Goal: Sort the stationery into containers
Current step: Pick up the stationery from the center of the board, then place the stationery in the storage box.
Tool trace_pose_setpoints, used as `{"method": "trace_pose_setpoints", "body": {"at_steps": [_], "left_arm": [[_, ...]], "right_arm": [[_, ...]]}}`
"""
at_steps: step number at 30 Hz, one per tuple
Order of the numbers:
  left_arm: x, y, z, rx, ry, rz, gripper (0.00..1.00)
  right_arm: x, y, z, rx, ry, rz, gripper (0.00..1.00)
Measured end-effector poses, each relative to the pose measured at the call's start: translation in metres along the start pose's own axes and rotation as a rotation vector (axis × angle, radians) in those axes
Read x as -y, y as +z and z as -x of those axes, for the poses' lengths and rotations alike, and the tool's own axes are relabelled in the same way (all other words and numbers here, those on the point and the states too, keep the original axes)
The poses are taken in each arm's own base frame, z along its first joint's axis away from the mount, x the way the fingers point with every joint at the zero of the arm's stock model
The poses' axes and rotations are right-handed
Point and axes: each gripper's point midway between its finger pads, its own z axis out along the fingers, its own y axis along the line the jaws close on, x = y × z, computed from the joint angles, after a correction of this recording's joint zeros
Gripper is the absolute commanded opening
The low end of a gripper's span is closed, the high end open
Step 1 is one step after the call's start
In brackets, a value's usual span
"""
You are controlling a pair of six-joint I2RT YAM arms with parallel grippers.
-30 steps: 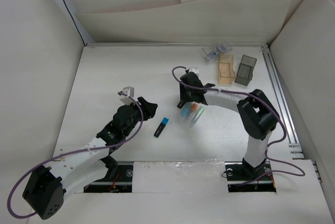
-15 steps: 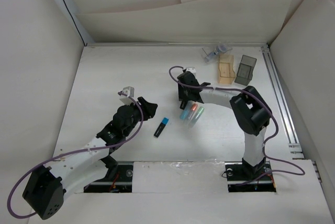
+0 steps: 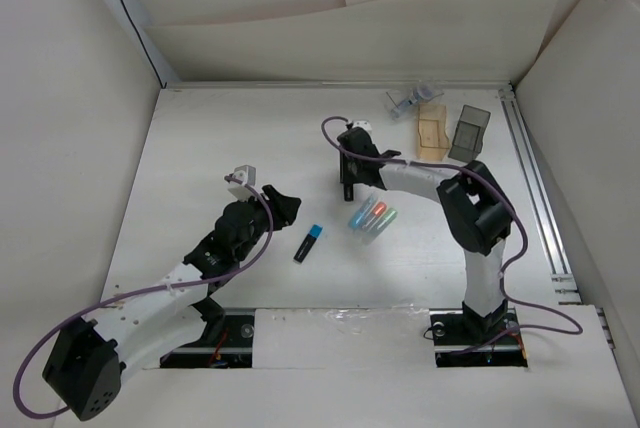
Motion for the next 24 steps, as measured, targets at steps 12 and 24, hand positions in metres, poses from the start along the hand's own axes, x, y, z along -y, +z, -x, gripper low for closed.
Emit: {"method": "trace_pose_setpoints", "body": {"at_steps": [12, 24], "left_arm": [[-0.003, 0.003, -0.006, -0.021, 0.005, 0.011, 0.43], [-0.008, 0.007, -0.015, -0.054, 0.013, 0.03, 0.42]], "right_arm": [[0.152, -0.065, 0.163, 0.315, 0.248, -0.129, 0.15], [0.248, -0.045, 0.195, 0.33, 0.229, -0.367, 0.15]]}}
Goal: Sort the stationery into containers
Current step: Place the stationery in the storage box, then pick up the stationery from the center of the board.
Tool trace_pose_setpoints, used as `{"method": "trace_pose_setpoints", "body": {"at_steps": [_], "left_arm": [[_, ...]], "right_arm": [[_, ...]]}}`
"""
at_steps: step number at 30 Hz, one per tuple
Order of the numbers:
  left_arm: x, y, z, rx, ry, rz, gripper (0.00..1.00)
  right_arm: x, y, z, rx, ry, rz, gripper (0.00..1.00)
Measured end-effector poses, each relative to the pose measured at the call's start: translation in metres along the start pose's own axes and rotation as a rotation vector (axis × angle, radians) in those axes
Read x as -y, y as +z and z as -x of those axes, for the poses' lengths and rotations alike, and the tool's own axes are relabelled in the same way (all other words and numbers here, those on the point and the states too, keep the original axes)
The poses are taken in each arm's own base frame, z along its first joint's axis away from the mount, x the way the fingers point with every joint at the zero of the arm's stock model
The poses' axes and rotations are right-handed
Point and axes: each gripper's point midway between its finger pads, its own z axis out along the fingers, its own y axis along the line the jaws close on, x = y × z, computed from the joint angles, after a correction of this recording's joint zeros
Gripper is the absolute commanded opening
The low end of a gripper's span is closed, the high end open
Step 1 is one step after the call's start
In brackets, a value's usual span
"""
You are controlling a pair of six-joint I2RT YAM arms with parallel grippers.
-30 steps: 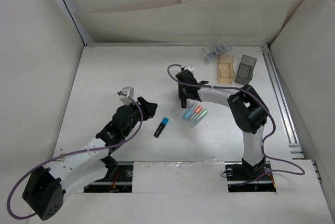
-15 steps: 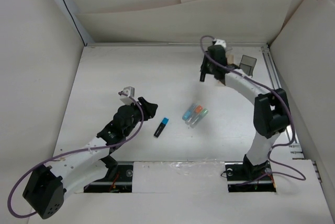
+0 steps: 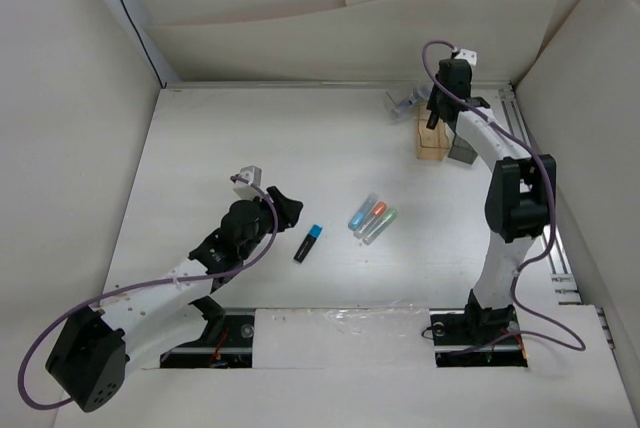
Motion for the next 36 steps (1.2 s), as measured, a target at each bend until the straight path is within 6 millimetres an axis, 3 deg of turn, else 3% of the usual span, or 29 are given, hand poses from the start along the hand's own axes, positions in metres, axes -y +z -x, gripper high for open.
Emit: {"method": "trace_pose_setpoints", "body": {"at_steps": [4, 7, 13, 14, 16, 17, 21, 29, 31, 34, 35, 36], "left_arm": [[0.003, 0.0, 0.002, 0.0, 0.001, -0.006, 0.42], [0.007, 0.002, 0.007, 0.001, 0.004, -0.006, 0.42], [0.006, 0.009, 0.004, -0.035, 0.023, 0.028, 0.47], [0.005, 0.009, 0.003, -0.04, 0.025, 0.036, 0.48], [0.001, 0.008, -0.001, -0.054, 0.033, 0.053, 0.53], [0.0, 0.008, -0.004, -0.062, 0.036, 0.057, 0.55], [-0.006, 0.007, -0.015, -0.1, 0.051, 0.082, 0.62], [-0.025, 0.01, -0.041, -0.192, 0.085, 0.16, 0.54], [-0.029, 0.011, -0.045, -0.209, 0.093, 0.175, 0.53], [-0.033, 0.014, -0.05, -0.239, 0.114, 0.199, 0.53], [-0.034, 0.016, -0.052, -0.249, 0.121, 0.205, 0.53], [-0.033, 0.018, -0.054, -0.26, 0.133, 0.212, 0.53]], "right_arm": [[0.008, 0.02, -0.012, -0.038, -0.057, -0.04, 0.16], [0.013, 0.025, -0.022, -0.064, -0.083, -0.057, 0.19], [0.014, 0.028, -0.027, -0.075, -0.099, -0.056, 0.3], [0.013, 0.03, -0.029, -0.078, -0.103, -0.053, 0.36], [0.013, 0.033, -0.034, -0.09, -0.109, -0.05, 0.47], [0.012, 0.035, -0.037, -0.096, -0.111, -0.05, 0.47], [0.012, 0.037, -0.043, -0.109, -0.119, -0.044, 0.64], [0.008, 0.027, -0.046, -0.12, -0.102, -0.003, 0.69], [0.008, 0.01, -0.046, -0.12, -0.082, 0.02, 0.62], [0.007, -0.026, -0.035, -0.077, -0.039, 0.074, 0.25], [0.005, -0.04, -0.029, -0.053, -0.023, 0.095, 0.08], [0.002, -0.055, -0.023, -0.024, -0.007, 0.119, 0.05]]}}
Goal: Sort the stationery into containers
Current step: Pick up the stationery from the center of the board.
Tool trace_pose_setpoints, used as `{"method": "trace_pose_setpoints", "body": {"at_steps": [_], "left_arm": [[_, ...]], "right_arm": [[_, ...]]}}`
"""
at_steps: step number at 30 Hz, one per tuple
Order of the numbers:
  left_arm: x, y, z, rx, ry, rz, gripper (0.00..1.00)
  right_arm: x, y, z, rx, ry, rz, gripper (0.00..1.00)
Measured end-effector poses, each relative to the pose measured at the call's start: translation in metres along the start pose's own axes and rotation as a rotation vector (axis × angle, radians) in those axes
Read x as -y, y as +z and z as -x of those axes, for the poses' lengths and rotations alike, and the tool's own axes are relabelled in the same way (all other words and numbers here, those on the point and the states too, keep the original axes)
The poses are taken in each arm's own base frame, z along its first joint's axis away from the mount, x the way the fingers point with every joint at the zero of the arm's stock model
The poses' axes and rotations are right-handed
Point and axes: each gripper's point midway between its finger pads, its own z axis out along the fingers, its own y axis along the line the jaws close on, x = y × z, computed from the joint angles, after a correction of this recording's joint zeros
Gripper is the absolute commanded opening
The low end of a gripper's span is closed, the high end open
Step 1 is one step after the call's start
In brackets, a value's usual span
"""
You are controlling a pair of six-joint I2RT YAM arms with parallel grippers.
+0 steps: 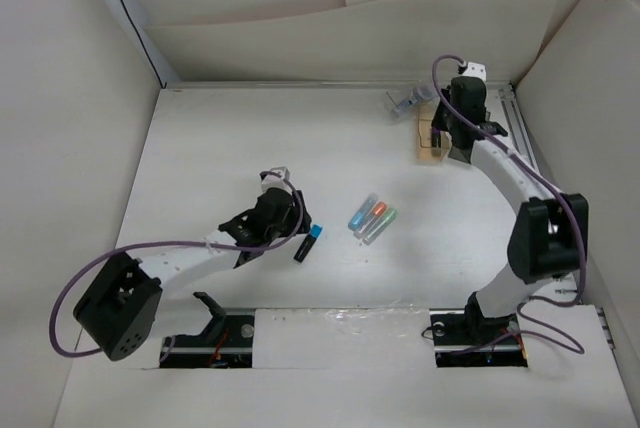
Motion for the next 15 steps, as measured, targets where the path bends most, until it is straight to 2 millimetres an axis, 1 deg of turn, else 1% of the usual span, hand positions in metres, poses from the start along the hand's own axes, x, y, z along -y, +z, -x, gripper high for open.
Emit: {"method": "trace_pose_setpoints", "body": {"at_steps": [2, 4, 5, 6, 7, 9, 12, 13, 15], "left_arm": [[0.006, 0.005, -0.004, -0.024, 0.031, 0.011, 0.56], [0.015, 0.009, -0.011, -0.045, 0.072, 0.021, 0.57], [0.021, 0.011, -0.015, -0.055, 0.095, 0.022, 0.57], [0.026, 0.013, -0.019, -0.066, 0.115, 0.023, 0.58], [0.031, 0.015, -0.024, -0.078, 0.135, 0.022, 0.59], [0.033, 0.018, -0.03, -0.093, 0.156, 0.034, 0.59], [0.025, 0.021, -0.034, -0.105, 0.169, 0.073, 0.59], [0.021, 0.022, -0.036, -0.109, 0.173, 0.087, 0.59], [0.015, 0.024, -0.039, -0.12, 0.18, 0.115, 0.55]], "right_arm": [[-0.013, -0.028, 0.009, 0.053, 0.019, 0.052, 0.07], [-0.029, -0.051, 0.015, 0.104, 0.03, 0.108, 0.24], [-0.038, -0.061, 0.013, 0.116, 0.031, 0.138, 0.32], [-0.045, -0.069, 0.009, 0.122, 0.032, 0.163, 0.46], [-0.051, -0.075, 0.003, 0.122, 0.031, 0.185, 0.49], [-0.06, -0.085, -0.013, 0.105, 0.017, 0.221, 0.54], [-0.059, -0.097, -0.031, 0.085, 0.012, 0.243, 0.57], [-0.059, -0.1, -0.035, 0.082, 0.013, 0.247, 0.57], [-0.056, -0.108, -0.039, 0.087, 0.018, 0.254, 0.57]]}}
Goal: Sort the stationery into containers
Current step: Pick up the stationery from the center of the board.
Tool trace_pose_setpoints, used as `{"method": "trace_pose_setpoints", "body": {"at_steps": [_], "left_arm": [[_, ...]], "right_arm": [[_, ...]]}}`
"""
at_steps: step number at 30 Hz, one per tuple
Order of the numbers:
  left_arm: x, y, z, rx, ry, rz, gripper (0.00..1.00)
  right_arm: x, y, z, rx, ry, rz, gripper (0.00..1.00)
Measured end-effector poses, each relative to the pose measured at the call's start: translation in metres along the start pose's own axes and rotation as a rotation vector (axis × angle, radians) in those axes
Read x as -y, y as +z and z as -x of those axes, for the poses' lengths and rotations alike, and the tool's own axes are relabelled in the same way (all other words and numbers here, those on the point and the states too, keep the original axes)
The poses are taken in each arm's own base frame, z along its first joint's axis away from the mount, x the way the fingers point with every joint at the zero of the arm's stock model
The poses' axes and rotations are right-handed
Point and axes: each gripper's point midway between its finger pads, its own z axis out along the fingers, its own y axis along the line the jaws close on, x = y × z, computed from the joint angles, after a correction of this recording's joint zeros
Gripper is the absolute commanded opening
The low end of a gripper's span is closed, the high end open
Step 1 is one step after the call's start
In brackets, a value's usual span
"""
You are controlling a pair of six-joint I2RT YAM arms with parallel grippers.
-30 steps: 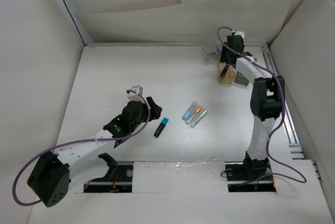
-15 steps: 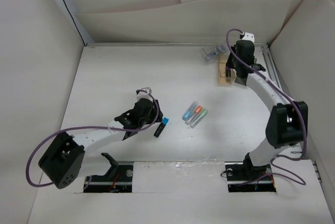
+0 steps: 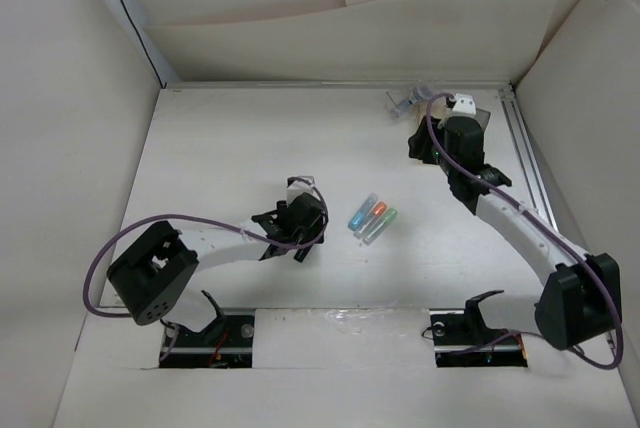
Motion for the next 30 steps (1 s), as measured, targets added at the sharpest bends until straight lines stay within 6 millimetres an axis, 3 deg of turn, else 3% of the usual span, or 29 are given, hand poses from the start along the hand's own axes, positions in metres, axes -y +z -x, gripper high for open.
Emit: {"method": "trace_pose_setpoints", "body": {"at_steps": [5, 8, 13, 16, 21, 23, 26, 30], "left_arm": [[-0.008, 0.006, -0.008, -0.023, 0.014, 0.052, 0.49], [0.001, 0.006, -0.011, -0.022, 0.039, 0.06, 0.47], [0.027, 0.007, -0.021, -0.024, 0.095, 0.069, 0.21], [0.03, 0.009, -0.02, -0.017, 0.081, 0.085, 0.07], [0.025, 0.009, -0.018, -0.002, 0.044, 0.118, 0.01], [0.023, 0.006, -0.017, -0.006, 0.047, 0.136, 0.01], [0.033, 0.001, -0.002, 0.004, 0.047, 0.129, 0.02], [0.091, -0.014, 0.059, 0.081, -0.005, -0.021, 0.05]], "right_arm": [[-0.008, -0.022, 0.005, 0.045, 0.023, 0.049, 0.58], [-0.013, -0.03, 0.005, 0.061, 0.029, 0.075, 0.58], [-0.015, -0.031, 0.001, 0.058, 0.037, 0.087, 0.58], [-0.015, -0.033, -0.004, 0.051, 0.037, 0.091, 0.58], [-0.017, -0.045, -0.002, 0.073, 0.048, 0.11, 0.58], [-0.018, -0.052, 0.004, 0.096, 0.054, 0.121, 0.63], [-0.019, -0.063, 0.015, 0.133, 0.066, 0.128, 0.71], [-0.011, -0.08, 0.025, 0.164, 0.086, 0.097, 0.82]]}}
